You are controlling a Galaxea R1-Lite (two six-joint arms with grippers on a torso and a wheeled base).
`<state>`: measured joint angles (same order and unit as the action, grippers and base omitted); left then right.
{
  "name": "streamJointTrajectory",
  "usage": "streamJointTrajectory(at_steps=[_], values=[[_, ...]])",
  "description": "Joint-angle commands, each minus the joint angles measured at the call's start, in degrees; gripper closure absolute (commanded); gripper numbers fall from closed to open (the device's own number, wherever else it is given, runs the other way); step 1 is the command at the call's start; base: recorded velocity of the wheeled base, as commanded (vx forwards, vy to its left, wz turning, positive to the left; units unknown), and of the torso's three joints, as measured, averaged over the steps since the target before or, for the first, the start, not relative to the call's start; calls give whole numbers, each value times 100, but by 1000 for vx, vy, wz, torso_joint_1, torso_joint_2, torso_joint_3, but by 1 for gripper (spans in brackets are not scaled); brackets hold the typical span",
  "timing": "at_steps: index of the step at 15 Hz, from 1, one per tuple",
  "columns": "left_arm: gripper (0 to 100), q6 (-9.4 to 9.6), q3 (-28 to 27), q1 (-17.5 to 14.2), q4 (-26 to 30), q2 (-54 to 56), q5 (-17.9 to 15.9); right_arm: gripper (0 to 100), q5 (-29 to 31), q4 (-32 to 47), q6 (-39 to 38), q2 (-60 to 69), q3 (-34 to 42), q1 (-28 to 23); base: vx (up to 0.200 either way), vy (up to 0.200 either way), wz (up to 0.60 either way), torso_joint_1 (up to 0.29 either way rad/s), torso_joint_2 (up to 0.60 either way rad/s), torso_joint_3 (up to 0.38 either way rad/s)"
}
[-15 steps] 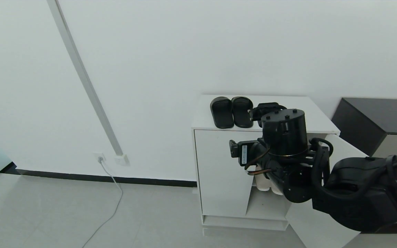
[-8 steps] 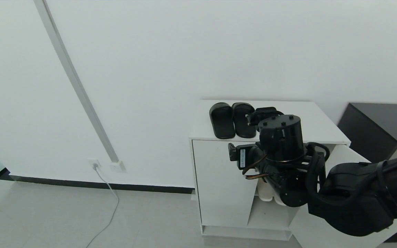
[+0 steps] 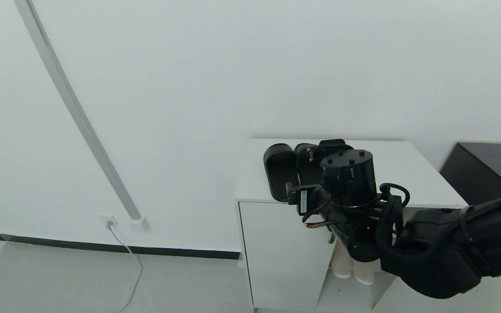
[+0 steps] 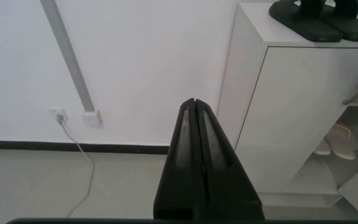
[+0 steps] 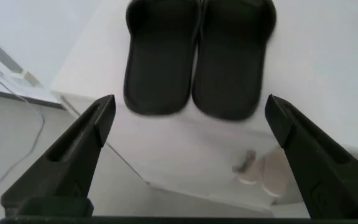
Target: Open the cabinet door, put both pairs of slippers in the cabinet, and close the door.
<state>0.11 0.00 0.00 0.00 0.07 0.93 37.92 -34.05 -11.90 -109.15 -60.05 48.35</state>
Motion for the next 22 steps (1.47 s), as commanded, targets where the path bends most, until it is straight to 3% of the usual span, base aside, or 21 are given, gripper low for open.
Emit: streamJointTrajectory(at_steps=[1,7,22], values=[[100,-11,0,0,0,-7,4,0,-13,-58,3,-211,11,-1,0,0,0,0,0,0],[100,-20,0,0,0,-7,22,0,-145,-902,179,-1090,-147,-326,0,0,0,0,0,0],[100,-20,0,0,0,-7,22,0,-523,-955,425,-2013,-1510,-827,0,0,0,0,0,0]])
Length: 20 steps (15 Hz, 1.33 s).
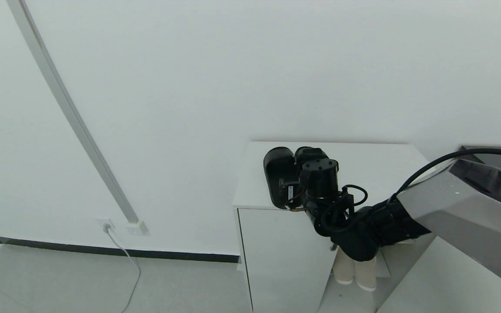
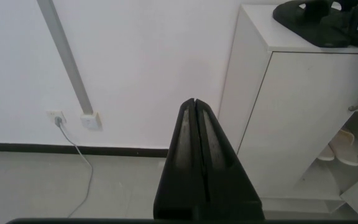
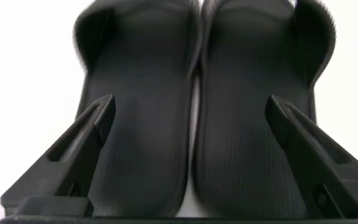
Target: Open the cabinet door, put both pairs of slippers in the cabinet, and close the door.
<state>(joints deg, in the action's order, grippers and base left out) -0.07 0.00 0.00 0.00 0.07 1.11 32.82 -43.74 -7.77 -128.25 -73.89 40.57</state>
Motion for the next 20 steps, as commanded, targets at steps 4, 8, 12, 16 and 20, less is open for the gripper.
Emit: streamJointTrajectory(at_steps=[4,8,12,16,20], values=[[100,-37,0,0,0,-7,3,0,-126,296,38,-403,-768,-216,0,0,0,0,0,0],[100,-37,0,0,0,-7,3,0,-179,674,38,-763,-1523,-383,0,0,0,0,0,0],[100,-54,0,0,0,-7,12,0,-302,955,38,-966,-1954,-506,0,0,0,0,0,0],[100,-54,0,0,0,-7,12,100,-302,1052,38,-974,-2077,-497,0,0,0,0,0,0],[100,-54,0,0,0,-7,12,100,-293,1052,47,-957,-2095,-480,0,0,0,0,0,0]])
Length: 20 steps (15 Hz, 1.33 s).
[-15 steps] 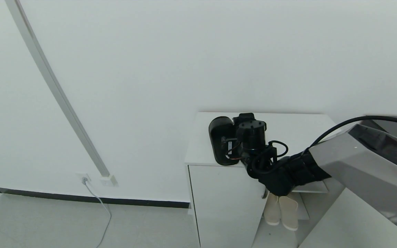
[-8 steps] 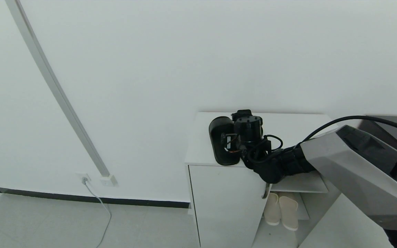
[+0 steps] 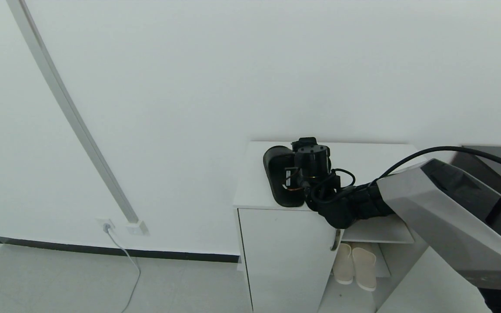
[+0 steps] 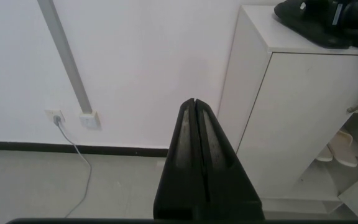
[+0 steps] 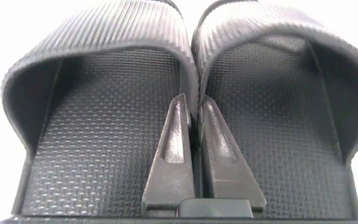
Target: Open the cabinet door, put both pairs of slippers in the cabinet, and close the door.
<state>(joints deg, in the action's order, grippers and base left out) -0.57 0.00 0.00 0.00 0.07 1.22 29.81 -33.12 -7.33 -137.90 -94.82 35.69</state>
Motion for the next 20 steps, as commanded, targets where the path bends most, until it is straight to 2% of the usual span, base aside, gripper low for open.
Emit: streamJointTrajectory(at_steps=[1,3,6,9,12,15,20], values=[[100,-4,0,0,0,-7,1,100,8,-10,21,26,16,8,0,0,0,0,0,0],[100,-4,0,0,0,-7,1,100,16,-45,82,158,113,34,0,0,0,0,0,0],[100,-4,0,0,0,-7,1,100,25,-45,73,800,807,192,0,0,0,0,0,0],[100,5,0,0,0,-7,1,100,16,-186,-6,1890,2240,491,0,0,0,0,0,0],[100,13,0,0,0,-7,1,100,43,-757,12,2777,3681,772,0,0,0,0,0,0],[100,31,0,0,0,-7,1,100,52,-1012,-6,3454,4701,1080,0,0,0,0,0,0],[100,40,0,0,0,-7,-16,100,52,-1047,-6,3401,4780,1221,0,0,0,0,0,0]])
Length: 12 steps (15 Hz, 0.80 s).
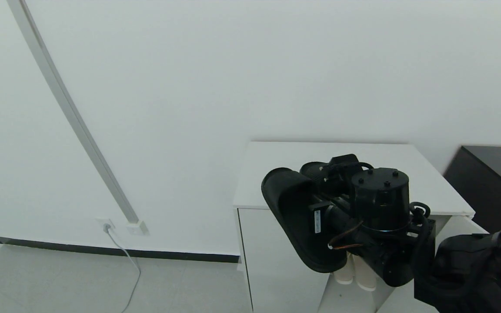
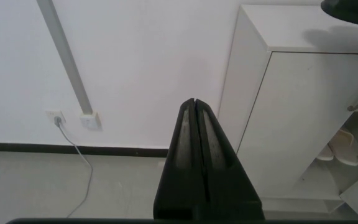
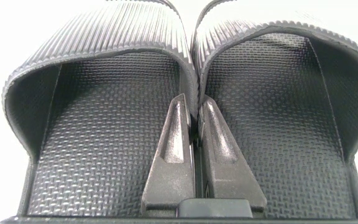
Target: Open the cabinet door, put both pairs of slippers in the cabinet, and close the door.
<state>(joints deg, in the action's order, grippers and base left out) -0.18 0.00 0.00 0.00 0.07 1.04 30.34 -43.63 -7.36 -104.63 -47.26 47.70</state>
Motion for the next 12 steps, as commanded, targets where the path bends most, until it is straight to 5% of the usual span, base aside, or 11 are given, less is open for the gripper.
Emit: streamJointTrajectory(at_steps=[1,9,12], values=[[100,-8,0,-9,0,-7,2,100,-2,4,-2,75,33,20,0,0,0,0,0,0],[100,-8,0,0,0,-7,2,100,-2,4,7,-13,15,20,0,0,0,0,0,0],[100,-8,0,0,0,-7,2,100,-2,4,-2,-13,24,20,-200,0,0,1,4,7]])
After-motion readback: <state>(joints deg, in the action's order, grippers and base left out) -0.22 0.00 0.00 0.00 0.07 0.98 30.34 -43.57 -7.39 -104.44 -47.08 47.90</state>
